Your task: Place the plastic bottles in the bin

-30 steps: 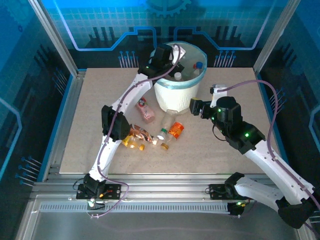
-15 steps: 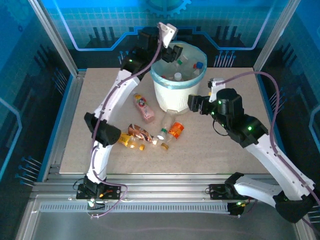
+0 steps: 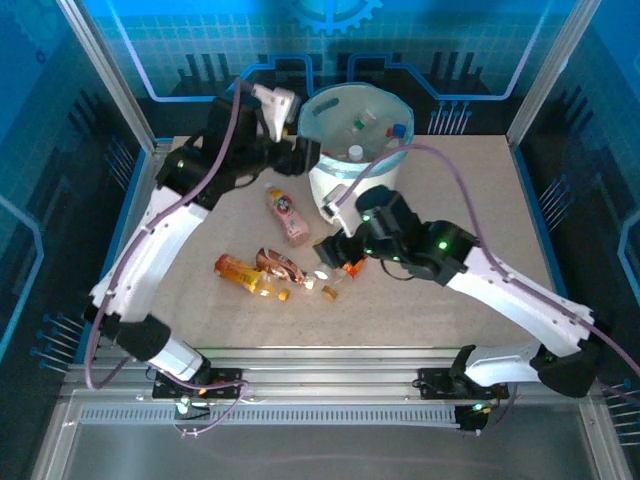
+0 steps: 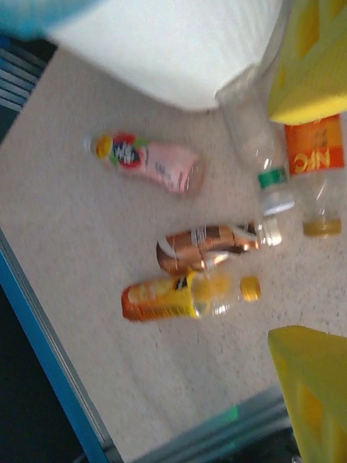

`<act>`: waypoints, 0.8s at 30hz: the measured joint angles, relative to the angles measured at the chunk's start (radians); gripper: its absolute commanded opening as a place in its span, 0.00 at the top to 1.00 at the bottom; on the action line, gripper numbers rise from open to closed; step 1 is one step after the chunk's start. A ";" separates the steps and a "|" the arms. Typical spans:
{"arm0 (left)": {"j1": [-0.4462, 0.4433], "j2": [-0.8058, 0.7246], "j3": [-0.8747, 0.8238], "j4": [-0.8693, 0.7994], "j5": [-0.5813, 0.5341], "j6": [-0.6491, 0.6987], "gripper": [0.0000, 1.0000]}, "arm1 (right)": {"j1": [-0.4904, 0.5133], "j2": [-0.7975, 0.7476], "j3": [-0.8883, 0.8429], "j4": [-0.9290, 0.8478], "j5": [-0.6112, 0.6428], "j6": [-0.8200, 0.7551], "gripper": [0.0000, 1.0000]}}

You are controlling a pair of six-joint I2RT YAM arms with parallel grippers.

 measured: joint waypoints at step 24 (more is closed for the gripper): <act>0.495 -0.228 -0.955 0.119 0.185 -0.280 0.30 | 0.296 0.224 -0.559 0.705 0.309 1.382 0.36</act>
